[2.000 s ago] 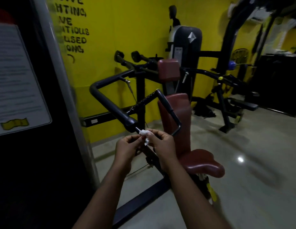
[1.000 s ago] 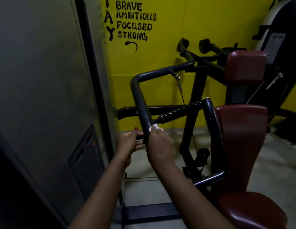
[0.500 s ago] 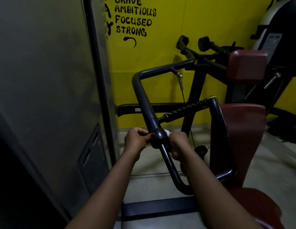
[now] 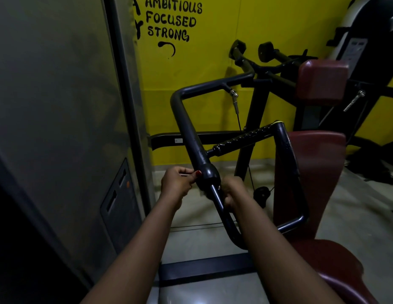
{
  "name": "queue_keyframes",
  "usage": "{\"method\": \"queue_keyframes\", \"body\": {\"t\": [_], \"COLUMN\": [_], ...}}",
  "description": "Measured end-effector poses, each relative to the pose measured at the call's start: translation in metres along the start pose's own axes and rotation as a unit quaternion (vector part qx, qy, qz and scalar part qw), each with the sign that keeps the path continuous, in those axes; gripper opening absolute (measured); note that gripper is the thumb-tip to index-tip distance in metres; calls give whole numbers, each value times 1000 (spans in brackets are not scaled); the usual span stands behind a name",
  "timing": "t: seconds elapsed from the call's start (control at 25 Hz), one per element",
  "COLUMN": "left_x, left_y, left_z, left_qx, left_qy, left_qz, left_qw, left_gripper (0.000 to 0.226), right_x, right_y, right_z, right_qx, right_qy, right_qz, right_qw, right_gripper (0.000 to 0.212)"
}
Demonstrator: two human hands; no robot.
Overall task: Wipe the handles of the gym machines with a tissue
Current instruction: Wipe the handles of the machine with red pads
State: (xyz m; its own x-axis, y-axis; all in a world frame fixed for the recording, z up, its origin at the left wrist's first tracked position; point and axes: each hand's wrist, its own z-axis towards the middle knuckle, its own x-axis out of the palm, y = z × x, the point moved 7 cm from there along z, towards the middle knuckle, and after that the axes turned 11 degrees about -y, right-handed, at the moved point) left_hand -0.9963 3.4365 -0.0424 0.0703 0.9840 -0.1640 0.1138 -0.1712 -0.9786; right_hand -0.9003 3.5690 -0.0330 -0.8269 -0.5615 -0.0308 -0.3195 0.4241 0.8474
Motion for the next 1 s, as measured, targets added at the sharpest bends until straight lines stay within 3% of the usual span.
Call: {"method": "queue_keyframes", "body": {"t": [0.12, 0.2, 0.32, 0.4, 0.48, 0.56, 0.64, 0.72, 0.88, 0.96, 1.0], "left_x": [0, 0, 2, 1, -1, -4, -5, -3, -4, -10, -13], "left_y": [4, 3, 5, 10, 14, 14, 9, 4, 0, 4, 4], "left_z": [-5, -9, -16, -19, -21, -20, -21, -24, -29, -24, -22], "left_qx": [-16, -17, -53, -111, -165, -181, -177, -176, -173, -151, -134], "left_qy": [2, 3, 19, 33, 42, 35, 30, 24, 14, 4, 2], "left_qz": [2, -3, -38, -69, -99, -122, -132, -139, -105, -77, -65], "left_qw": [1000, 1000, 998, 991, 980, 975, 975, 974, 979, 986, 989], "left_gripper": [21, 19, 24, 48, 71, 78, 77, 78, 77, 68, 60], "right_x": [-7, -9, 13, 33, 42, 41, 38, 49, 77, 61, 46], "right_y": [12, 16, 19, 24, 22, 9, -7, -7, -23, -28, -28], "right_z": [-7, -34, -54, -54, -62, -70, -70, -67, -62, -70, -75], "right_qx": [-214, -395, -566, -620, -694, -771, -810, -804, -723, -753, -777], "right_qy": [-101, -153, -121, -83, -63, -53, -47, -31, 82, 42, 3], "right_qz": [-77, -141, -196, -267, -328, -359, -389, -447, -614, -586, -537], "right_qw": [969, 895, 791, 733, 638, 524, 436, 391, 304, 295, 328], "right_gripper": [20, 26, 35, 37, 34, 42, 48, 43, 26, 18, 19]}}
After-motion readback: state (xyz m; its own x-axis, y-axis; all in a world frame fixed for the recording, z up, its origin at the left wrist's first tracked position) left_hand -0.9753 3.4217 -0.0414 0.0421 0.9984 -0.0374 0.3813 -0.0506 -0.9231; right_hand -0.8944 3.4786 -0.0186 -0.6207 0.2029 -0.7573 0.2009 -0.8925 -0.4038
